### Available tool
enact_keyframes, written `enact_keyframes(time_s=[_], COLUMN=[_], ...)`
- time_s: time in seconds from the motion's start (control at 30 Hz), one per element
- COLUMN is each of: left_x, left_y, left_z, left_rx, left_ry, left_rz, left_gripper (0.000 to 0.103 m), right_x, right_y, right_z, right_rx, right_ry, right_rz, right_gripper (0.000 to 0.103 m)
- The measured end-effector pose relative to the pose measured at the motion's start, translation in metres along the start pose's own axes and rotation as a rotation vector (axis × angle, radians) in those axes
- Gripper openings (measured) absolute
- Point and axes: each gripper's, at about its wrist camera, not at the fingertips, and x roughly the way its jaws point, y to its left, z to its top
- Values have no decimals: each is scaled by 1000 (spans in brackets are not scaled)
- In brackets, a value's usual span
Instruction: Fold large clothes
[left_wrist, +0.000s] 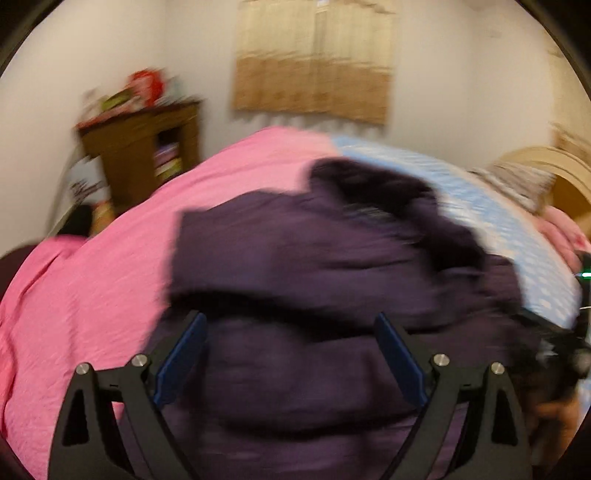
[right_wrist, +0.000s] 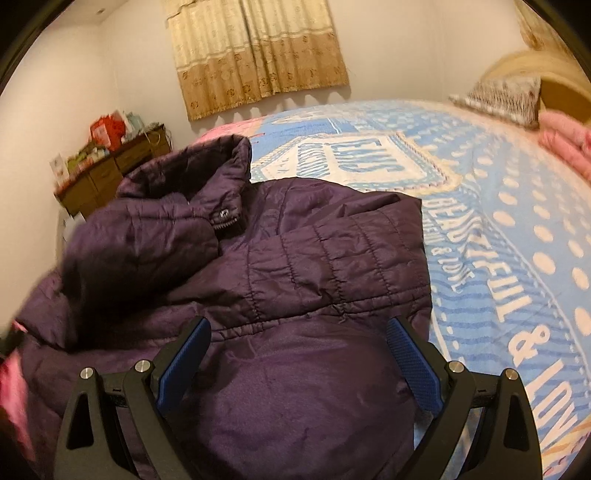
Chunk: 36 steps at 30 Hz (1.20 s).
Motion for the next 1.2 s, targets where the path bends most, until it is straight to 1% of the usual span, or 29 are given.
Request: enact_keyframes(time_s=[0.03,0.07,0.1,0.13,0.17,0.2,0.27,0.3,0.33,0.4,0.47,0.5,0.53,0.57,0.6,0.63,0.67,0.7,0.8,0.83,0.87,0.9,0.93,0.97,1.07,1.1,1.13,1.17,1.2], left_x=[8,15,24,34,42,46,43,42,41,40,40,40,40,42,42,42,42,43,43,43,42,42,42,42,43,43,42,41,38], left_y=[7,17,26,34,37,37,26,25,27,35,35,37,38,39,40,42,42,42,44,44,45,45,46,46,47,48,49,51,54], left_z=[-2,-5,-8,-13,-22,-27,-33,-35,-36,-37,-36,-37,-38,-39,-40,-39,-40,-40,-41,-42,-42,-42,-41,-41,-41,-40,-40,-40,-40], left_rx=[-30,-76,-120,-170,-202,-212,-157,-147,-163,-196,-198,-196,-197,-200,-204,-210,-212,-212,-220,-222,-222,-222,-223,-226,-230,-233,-238,-248,-266], left_ry=[7,22,47,83,106,108,52,40,35,37,37,37,37,37,36,34,33,33,30,29,30,30,32,34,36,39,43,46,48], left_rz=[26,60,64,43,26,27,70,78,69,37,31,34,34,29,23,16,14,15,17,17,17,17,15,12,3,1,-4,-13,-26], left_gripper=[93,96,96,97,98,99,101,102,102,103,103,103,103,103,103,103,103,103,103,103,103,103,103,103,103,103,103,103,103], right_x=[-7,-16,-24,-30,-34,-34,-30,-25,-19,6,37,49,61,65,65,59,48,38,7,4,10,17,18,14,4,1,0,-1,-2], right_y=[-1,2,7,17,33,49,91,109,130,171,194,198,197,188,176,161,139,120,51,31,11,-5,-15,-23,-24,-24,-25,-25,-25], right_z=[4,9,15,22,31,38,52,57,60,64,61,59,56,54,56,58,63,65,58,49,38,27,20,15,21,22,25,28,30], right_rx=[32,61,72,68,34,-10,-134,-194,-272,-450,-570,-602,-618,-602,-556,-482,-370,-281,-14,62,120,163,195,217,237,256,282,311,326], right_ry=[-5,-21,-38,-53,-59,-55,-48,-48,-45,-6,55,79,99,104,102,97,76,54,-21,-19,18,51,44,17,19,25,35,41,42], right_rz=[23,60,92,117,139,152,156,145,121,36,-55,-84,-104,-124,-140,-106,-47,-19,78,79,57,77,119,154,166,182,209,249,275], right_gripper=[96,96,96,96,96,96,96,96,96,96,96,96,74,48,31,31,31,30,30,30,30,29,30,30,41,53,70,79,90])
